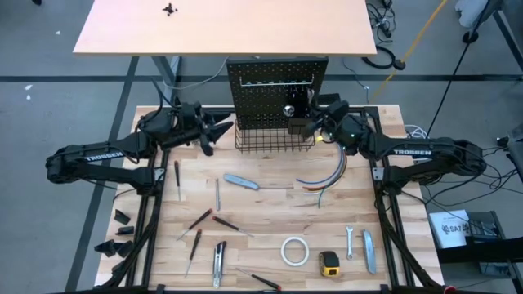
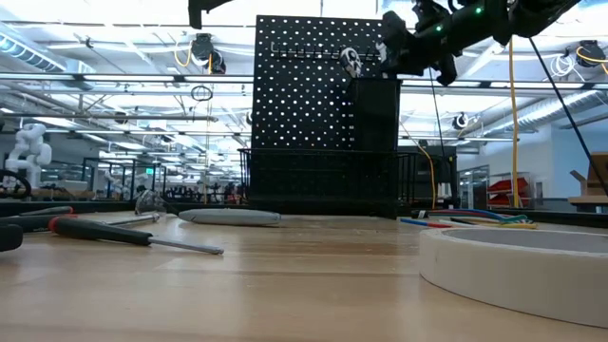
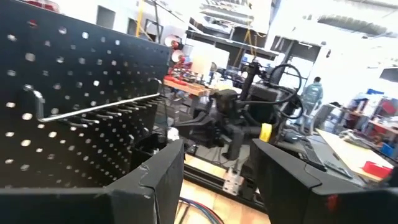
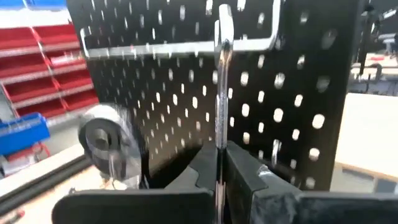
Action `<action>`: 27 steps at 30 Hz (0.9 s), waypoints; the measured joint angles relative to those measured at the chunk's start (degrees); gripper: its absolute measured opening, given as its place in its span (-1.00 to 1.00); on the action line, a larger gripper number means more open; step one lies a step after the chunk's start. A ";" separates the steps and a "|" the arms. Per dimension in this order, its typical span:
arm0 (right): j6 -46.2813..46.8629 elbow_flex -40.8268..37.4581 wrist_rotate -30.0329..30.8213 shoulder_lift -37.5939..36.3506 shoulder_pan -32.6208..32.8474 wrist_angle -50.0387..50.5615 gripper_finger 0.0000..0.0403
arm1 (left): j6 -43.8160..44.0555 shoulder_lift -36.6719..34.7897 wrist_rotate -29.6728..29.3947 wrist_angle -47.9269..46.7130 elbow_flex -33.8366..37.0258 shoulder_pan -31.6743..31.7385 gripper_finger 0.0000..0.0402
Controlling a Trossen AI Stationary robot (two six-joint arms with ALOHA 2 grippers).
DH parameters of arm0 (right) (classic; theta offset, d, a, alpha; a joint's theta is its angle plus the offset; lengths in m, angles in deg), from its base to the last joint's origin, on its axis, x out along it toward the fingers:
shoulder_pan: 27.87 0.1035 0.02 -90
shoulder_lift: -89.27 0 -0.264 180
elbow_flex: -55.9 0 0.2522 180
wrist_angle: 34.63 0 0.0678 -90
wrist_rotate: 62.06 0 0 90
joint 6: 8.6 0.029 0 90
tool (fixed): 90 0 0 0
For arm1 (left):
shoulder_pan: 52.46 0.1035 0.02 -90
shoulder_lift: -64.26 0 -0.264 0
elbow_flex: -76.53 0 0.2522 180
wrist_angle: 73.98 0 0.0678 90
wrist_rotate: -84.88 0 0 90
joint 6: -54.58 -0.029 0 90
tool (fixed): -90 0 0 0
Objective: Hang tools onto peg board
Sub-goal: Put the wrench into the black bin on the pegboard
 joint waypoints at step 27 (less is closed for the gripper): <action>-4.45 3.49 -24.68 -10.54 4.03 -6.78 -0.18 | 0.17 0.00 1.05 0.31 0.00 0.02 -0.07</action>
